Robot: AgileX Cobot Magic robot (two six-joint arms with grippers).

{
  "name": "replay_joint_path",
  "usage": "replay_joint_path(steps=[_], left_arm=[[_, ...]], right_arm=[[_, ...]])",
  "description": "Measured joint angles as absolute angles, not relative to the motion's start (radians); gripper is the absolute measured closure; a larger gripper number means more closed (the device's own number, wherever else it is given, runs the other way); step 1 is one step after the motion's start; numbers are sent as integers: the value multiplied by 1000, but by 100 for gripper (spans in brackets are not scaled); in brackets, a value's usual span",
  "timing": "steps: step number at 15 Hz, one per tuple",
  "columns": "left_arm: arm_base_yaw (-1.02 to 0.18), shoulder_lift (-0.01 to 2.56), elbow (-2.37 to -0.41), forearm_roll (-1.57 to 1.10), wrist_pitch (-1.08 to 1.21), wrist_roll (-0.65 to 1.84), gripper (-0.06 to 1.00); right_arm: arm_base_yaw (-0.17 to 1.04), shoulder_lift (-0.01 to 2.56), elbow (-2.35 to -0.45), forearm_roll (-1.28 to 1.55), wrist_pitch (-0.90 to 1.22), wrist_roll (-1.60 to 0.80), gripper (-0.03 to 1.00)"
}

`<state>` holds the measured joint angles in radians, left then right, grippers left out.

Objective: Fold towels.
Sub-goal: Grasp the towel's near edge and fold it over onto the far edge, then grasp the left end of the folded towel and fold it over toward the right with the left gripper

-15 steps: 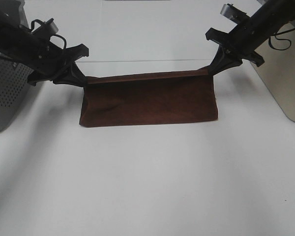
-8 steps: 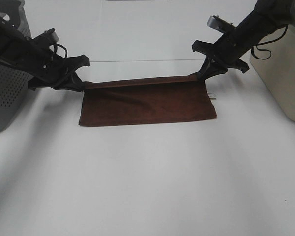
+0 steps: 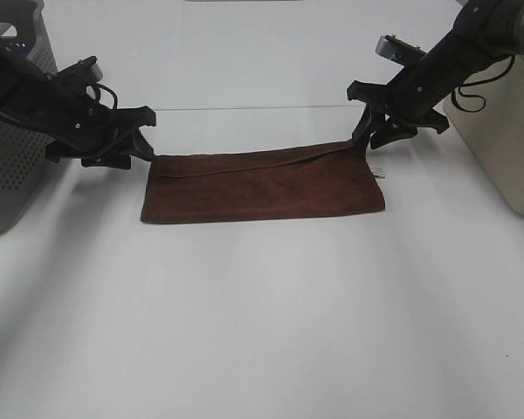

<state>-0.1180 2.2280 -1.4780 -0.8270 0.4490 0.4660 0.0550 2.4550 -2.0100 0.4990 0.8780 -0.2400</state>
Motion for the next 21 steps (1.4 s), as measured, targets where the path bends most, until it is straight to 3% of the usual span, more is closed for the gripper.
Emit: replay_joint_path(steps=[2, 4, 8, 12, 21], left_arm=[[-129, 2229, -1478, -852, 449, 512, 17], [-135, 2229, -1478, -855, 451, 530, 8], [-103, 2200, -1479, -855, 470, 450, 8], [-31, 2213, -1481, -853, 616, 331, 15], [-83, 2318, -1557, -926, 651, 321, 18]], right_arm=[[55, 2455, -2010, 495, 887, -240, 19], [55, 2436, -2010, 472, 911, -240, 4], [55, 2359, -2013, 341, 1007, -187, 0], [55, 2357, -2014, 309, 1065, -176, 0], [55, 2357, -2014, 292, 1074, -176, 0]])
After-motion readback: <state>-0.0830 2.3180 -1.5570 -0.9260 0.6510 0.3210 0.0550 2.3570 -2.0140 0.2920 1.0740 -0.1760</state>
